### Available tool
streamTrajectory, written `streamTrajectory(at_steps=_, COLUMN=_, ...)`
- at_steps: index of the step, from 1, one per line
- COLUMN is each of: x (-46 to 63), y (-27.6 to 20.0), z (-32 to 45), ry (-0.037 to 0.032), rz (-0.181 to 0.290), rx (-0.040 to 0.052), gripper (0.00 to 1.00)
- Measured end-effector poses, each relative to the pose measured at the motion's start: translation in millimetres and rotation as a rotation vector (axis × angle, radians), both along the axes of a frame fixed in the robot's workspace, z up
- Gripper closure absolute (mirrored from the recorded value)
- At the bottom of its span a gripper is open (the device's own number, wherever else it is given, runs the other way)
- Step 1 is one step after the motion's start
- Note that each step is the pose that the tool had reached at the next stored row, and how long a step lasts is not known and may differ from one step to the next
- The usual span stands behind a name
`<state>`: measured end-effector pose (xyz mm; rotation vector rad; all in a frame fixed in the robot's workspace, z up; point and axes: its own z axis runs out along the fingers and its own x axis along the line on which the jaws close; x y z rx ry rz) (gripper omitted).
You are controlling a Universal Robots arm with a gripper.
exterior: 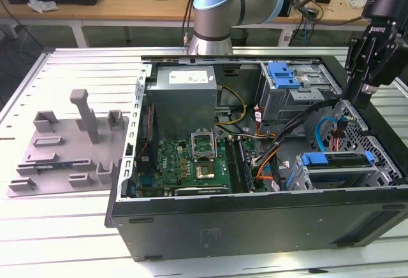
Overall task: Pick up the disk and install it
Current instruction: 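Insert the first disk wire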
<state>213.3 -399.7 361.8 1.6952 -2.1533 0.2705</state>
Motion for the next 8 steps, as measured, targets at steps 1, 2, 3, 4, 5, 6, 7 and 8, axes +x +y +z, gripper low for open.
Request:
streamTrajectory(at_steps=1, x=0.0, y=-1.0, z=-1.9, ry=0.0021, rz=0.001, rx=-0.0012, gripper=0.55)
streamTrajectory(at_steps=2, x=-0.1, y=-1.9, z=-3.1, ry=0.0048, rz=0.002, rx=-0.0057, gripper=0.55)
streamTrajectory(at_steps=3, x=-0.2, y=-2.7, z=-4.3, ry=0.0081, rz=0.005, rx=-0.0128, gripper=0.55)
streamTrajectory(at_steps=4, x=-0.1, y=-3.0, z=-4.9, ry=0.0097, rz=0.008, rx=-0.0172, gripper=0.55)
streamTrajectory(at_steps=5, x=0.1, y=-3.2, z=-5.9, ry=0.0107, rz=0.011, rx=-0.0211, gripper=0.55)
streamTrajectory(at_steps=6, x=0.4, y=-3.5, z=-8.0, ry=0.0101, rz=0.015, rx=-0.0220, gripper=0.55)
streamTrajectory(at_steps=7, x=0.4, y=-3.6, z=-9.4, ry=0.0063, rz=0.017, rx=-0.0222, gripper=0.55)
streamTrajectory(at_steps=8, x=0.3, y=-3.6, z=-10.2, ry=0.0009, rz=0.018, rx=-0.0223, gripper=0.55)
